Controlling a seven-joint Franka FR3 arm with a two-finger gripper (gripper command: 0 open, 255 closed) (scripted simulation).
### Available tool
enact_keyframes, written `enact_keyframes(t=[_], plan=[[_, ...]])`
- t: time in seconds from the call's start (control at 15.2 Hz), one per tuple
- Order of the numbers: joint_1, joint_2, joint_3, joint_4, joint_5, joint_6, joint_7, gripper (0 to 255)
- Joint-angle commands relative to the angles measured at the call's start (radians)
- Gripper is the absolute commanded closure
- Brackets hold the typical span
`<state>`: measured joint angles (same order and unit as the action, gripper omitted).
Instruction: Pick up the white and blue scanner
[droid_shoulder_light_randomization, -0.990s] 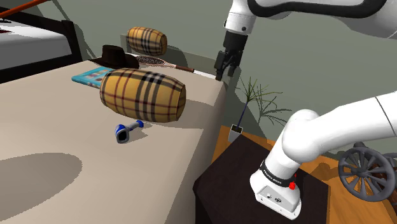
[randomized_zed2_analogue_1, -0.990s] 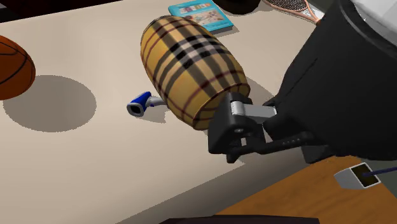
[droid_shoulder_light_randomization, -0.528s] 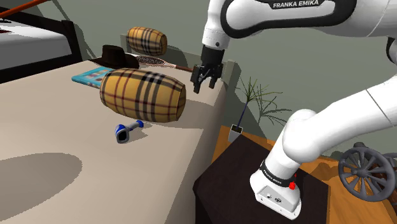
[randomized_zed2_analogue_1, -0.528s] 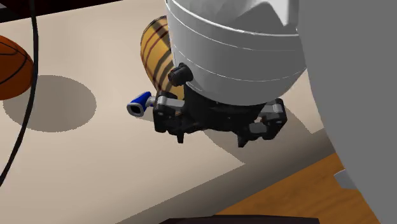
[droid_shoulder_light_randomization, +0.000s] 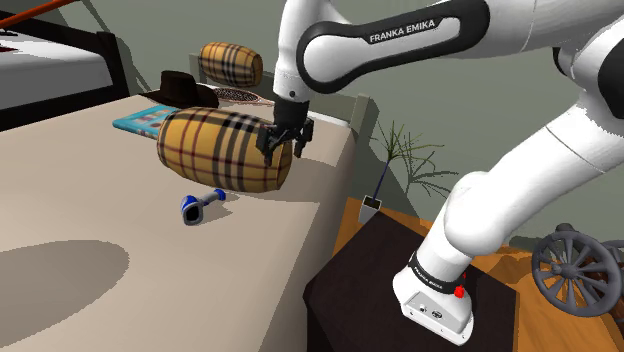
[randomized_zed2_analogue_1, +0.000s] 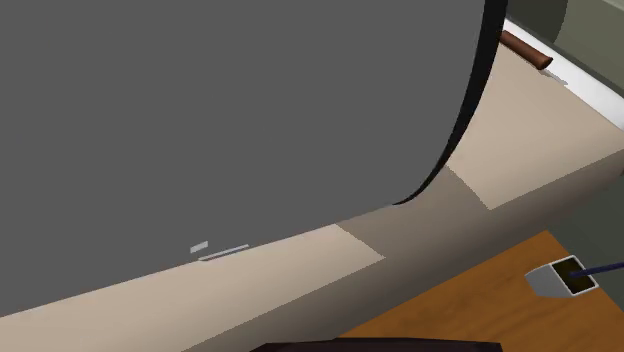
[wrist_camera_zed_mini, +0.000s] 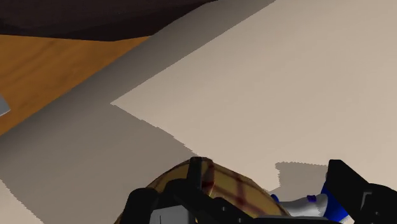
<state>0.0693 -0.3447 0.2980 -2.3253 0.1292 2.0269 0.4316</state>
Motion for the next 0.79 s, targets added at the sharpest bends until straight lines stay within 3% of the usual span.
enact_keyframes(t=[0.0,0.4,0.73], plan=[[0.0,0.067,0.032,0.024,-0.012,0.047,0.057,0],[0.002,0.298,0.106,0.146,-0.105,0.154,0.24,0],[0.036,0.505,0.124,0.29,-0.223,0.201,0.399,0]])
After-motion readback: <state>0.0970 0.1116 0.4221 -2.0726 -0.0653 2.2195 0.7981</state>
